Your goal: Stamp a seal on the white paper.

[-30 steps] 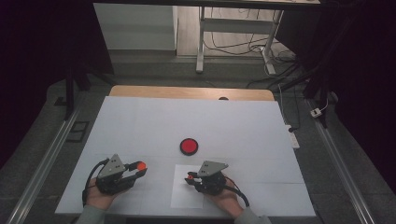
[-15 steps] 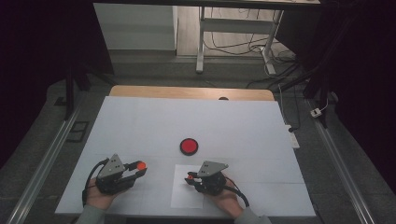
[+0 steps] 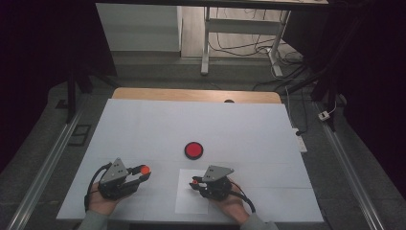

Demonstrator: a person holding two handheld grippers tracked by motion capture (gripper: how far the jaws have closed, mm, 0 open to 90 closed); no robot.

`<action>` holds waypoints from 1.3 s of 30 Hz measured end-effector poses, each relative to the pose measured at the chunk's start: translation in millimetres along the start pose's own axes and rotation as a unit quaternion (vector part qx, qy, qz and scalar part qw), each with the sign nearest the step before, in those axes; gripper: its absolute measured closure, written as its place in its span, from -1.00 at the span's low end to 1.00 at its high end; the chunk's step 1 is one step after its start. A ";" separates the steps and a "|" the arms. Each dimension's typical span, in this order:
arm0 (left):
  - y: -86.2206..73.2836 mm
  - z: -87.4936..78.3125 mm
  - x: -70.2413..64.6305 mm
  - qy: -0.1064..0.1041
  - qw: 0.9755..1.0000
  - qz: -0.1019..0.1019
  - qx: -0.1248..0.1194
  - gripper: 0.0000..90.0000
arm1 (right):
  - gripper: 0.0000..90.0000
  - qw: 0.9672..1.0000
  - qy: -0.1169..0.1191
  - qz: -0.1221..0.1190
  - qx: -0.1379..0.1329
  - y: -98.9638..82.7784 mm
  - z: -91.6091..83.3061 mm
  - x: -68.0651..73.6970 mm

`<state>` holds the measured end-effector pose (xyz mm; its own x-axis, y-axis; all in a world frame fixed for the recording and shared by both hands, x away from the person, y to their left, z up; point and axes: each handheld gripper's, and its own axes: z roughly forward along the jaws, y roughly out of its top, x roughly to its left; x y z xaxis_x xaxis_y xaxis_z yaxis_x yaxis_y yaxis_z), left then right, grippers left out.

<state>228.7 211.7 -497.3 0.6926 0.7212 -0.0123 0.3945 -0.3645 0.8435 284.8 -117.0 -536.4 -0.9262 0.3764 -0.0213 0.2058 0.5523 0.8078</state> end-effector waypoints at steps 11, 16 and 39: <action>0.2 0.1 0.9 0.000 1.000 0.001 -0.001 0.45 | 0.61 0.990 0.029 0.086 -0.104 8.4 -34.3 -23.4; 0.4 0.6 0.5 0.000 1.000 0.000 -0.001 0.44 | 0.61 0.989 0.024 0.093 -0.113 9.8 -41.6 -25.3; 0.5 4.2 -1.4 -0.008 1.000 0.004 0.004 0.45 | 0.61 0.979 -0.008 0.121 -0.162 14.1 -74.6 -42.9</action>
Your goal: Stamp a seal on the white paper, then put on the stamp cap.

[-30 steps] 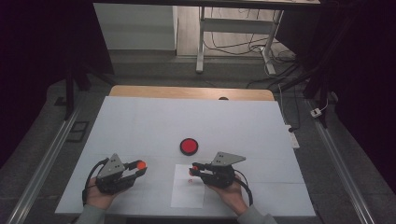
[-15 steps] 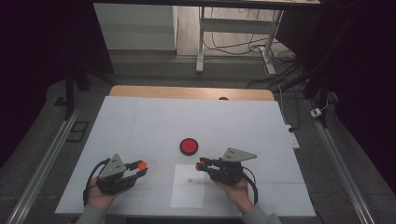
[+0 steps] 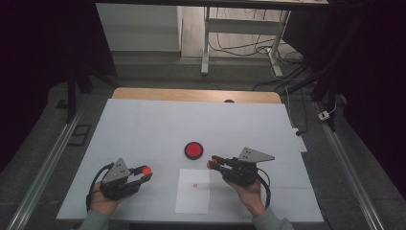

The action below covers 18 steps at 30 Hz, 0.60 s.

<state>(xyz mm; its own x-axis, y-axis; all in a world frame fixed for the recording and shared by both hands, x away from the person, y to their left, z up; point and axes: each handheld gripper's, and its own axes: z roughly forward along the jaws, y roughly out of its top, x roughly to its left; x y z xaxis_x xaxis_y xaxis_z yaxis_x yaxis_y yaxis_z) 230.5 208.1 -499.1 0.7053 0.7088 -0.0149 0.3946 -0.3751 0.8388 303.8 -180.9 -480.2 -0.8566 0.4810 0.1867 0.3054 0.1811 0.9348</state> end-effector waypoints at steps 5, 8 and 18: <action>0.1 0.4 -0.7 0.000 1.000 0.002 0.001 0.45 | 0.60 1.000 0.001 0.000 -0.005 1.3 -2.0 -0.6; 0.3 0.8 -0.6 0.000 1.000 0.002 0.001 0.45 | 0.61 1.000 0.002 -0.001 -0.006 2.0 -2.2 0.1; 1.5 1.8 -0.8 0.000 1.000 0.003 0.000 0.45 | 0.61 1.000 0.006 -0.002 -0.004 2.0 -1.8 0.5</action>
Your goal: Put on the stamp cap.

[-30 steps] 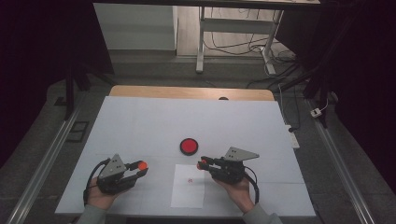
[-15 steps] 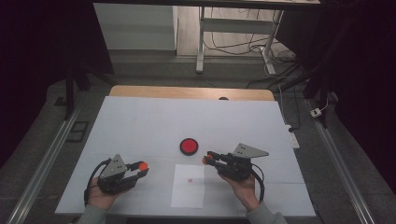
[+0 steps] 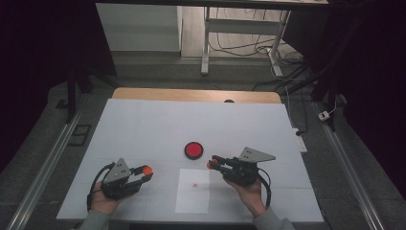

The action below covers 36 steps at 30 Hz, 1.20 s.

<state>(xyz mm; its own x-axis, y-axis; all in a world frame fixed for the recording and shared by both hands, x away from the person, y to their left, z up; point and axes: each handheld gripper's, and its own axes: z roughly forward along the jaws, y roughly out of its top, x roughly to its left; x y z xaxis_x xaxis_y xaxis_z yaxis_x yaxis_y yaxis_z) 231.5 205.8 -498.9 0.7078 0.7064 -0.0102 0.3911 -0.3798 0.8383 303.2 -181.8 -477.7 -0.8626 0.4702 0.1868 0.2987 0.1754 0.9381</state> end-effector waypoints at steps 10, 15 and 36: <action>4.4 3.1 -3.0 -0.005 1.000 0.005 -0.001 0.45 | 0.60 1.000 0.000 0.001 -0.003 1.2 -0.8 0.3; 11.4 10.0 -6.5 -0.009 1.000 0.012 -0.001 0.45 | 0.60 1.000 0.001 0.000 -0.005 2.4 -1.2 0.3; 37.4 32.7 -17.3 -0.030 0.999 0.042 0.012 0.44 | 0.60 1.000 0.007 0.004 -0.007 2.0 0.1 0.9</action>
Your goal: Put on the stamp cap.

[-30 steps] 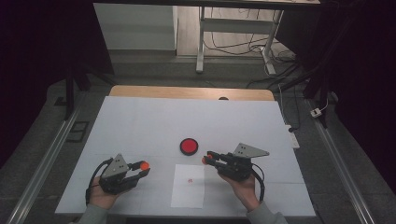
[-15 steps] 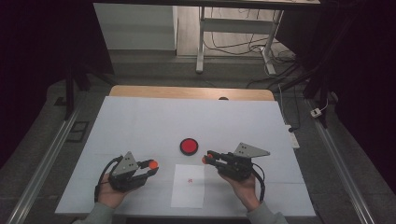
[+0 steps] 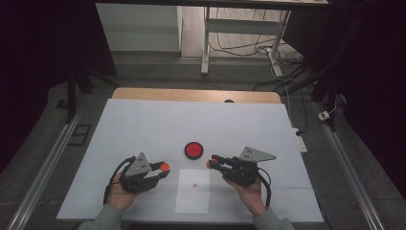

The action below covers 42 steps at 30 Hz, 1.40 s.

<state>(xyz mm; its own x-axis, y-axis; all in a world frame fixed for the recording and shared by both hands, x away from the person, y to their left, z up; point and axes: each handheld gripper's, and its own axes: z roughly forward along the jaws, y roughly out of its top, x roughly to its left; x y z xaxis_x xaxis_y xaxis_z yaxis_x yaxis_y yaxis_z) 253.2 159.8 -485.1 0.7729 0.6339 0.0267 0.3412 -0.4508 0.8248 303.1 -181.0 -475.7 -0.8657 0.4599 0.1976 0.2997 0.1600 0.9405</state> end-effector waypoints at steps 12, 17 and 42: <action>20.6 15.0 -2.6 -0.016 1.000 0.012 -0.004 0.44 | 0.60 1.000 0.003 -0.001 0.003 -0.8 3.7 2.6; 29.1 23.6 -7.2 -0.025 1.000 0.018 -0.006 0.45 | 0.60 1.000 0.003 -0.002 0.002 -0.7 3.7 2.8; 40.4 56.1 -25.9 -0.060 0.998 0.028 0.005 0.44 | 0.60 1.000 0.006 -0.006 -0.002 0.6 3.3 5.3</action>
<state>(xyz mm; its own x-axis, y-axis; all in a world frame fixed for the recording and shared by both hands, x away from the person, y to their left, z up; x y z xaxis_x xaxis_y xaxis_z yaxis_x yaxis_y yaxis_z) 276.9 90.0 -484.2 0.8493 0.5279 0.0049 0.3000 -0.4903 0.8183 300.0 -175.6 -475.0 -0.8741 0.4475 0.1891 0.2875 0.1628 0.9439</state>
